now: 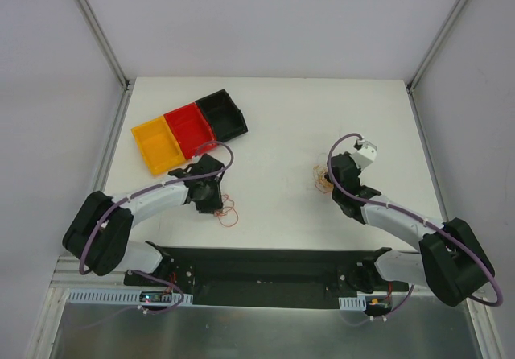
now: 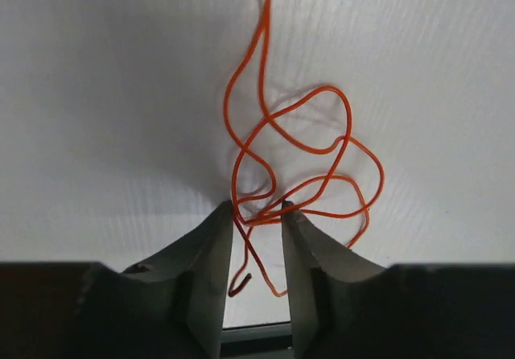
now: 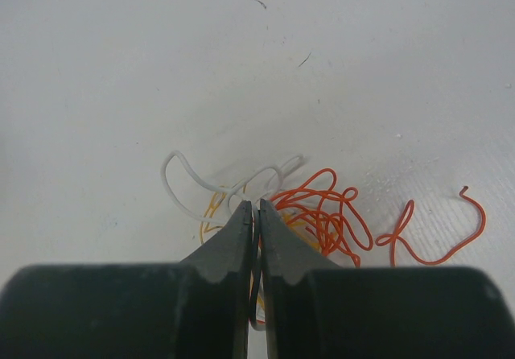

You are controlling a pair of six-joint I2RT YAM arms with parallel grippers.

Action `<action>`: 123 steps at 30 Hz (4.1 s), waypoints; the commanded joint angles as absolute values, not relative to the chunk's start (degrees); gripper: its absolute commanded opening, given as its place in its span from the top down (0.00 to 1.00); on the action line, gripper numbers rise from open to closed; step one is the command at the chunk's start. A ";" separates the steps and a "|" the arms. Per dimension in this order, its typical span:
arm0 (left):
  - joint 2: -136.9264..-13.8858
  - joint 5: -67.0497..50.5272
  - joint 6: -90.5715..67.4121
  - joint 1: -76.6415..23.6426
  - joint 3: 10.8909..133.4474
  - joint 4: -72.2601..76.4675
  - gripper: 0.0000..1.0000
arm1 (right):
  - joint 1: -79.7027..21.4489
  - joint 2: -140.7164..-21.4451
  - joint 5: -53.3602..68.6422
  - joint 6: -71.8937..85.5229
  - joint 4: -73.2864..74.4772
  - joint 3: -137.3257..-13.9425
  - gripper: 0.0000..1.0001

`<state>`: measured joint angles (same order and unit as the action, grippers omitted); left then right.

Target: Untangle the cables

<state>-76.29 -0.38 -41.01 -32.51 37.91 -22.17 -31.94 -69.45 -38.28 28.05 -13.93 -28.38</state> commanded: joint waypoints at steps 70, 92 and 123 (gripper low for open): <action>-101.69 -36.03 -16.43 -31.20 82.62 -28.21 0.38 | -30.50 -90.43 21.07 27.67 -41.09 -37.80 0.65; -112.94 -35.25 -16.08 -39.81 84.20 -28.91 0.48 | -27.25 -75.84 -0.62 27.51 -35.33 -27.33 0.55; -106.71 -18.63 -13.18 -45.88 84.12 -28.22 1.00 | -31.03 -85.68 0.88 27.68 -29.27 -34.71 0.44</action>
